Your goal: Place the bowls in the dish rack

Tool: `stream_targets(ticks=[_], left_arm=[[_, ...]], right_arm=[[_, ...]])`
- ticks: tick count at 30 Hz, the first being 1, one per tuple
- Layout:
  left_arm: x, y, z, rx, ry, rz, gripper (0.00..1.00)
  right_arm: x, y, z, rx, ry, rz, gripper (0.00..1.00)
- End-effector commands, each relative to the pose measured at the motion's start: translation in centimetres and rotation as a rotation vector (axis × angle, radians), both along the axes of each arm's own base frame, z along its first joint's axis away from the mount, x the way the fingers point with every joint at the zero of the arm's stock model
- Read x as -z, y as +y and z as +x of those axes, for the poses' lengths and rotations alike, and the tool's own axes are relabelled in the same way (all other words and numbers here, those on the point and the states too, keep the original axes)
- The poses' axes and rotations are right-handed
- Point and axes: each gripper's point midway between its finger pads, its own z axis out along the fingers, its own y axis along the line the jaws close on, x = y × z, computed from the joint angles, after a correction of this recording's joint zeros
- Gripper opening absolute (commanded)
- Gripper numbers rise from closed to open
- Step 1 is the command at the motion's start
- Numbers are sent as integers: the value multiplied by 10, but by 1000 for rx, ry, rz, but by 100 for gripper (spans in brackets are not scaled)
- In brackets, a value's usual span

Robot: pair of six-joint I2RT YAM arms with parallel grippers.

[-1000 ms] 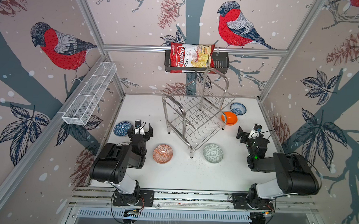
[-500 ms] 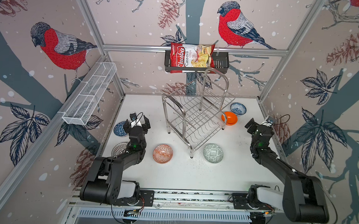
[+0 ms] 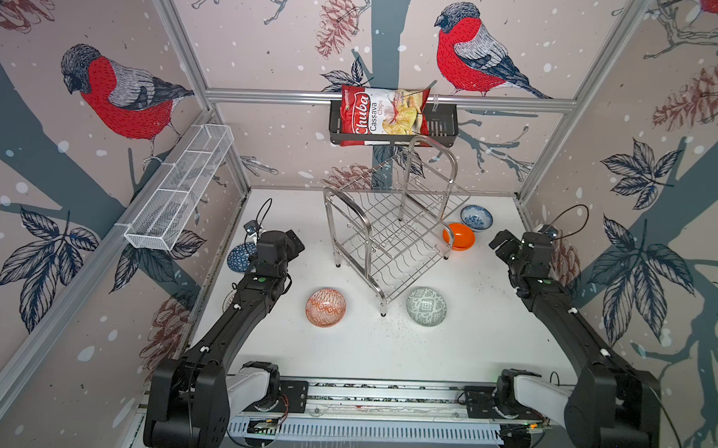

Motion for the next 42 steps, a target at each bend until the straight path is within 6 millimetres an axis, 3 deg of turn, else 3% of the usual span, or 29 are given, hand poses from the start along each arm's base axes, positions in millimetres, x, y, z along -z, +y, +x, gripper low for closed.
stream_targets(ticks=[1, 6, 11, 15, 20, 29, 37, 42], left_arm=[[31, -24, -26, -13, 154, -265, 98], [27, -54, -32, 50, 204, -449, 98], [23, -72, -30, 65, 177, -614, 98], [28, -84, -22, 62, 141, -744, 98], [17, -96, -5, 125, 107, -746, 98], [20, -112, 11, 191, 150, -774, 98], [6, -122, 26, 256, 134, -787, 98], [5, -125, 22, 272, 147, -796, 98]], right_arm=[[1, 52, 9, -258, 24, 74, 99], [2, 103, 37, -433, 48, 97, 97], [1, 136, 43, -516, 46, 55, 95], [16, 143, 42, -540, 62, 67, 91], [32, 147, 46, -541, 74, 48, 90], [42, 158, 76, -543, 76, 16, 82], [52, 164, 89, -555, 89, -11, 68], [52, 174, 87, -564, 83, -4, 57]])
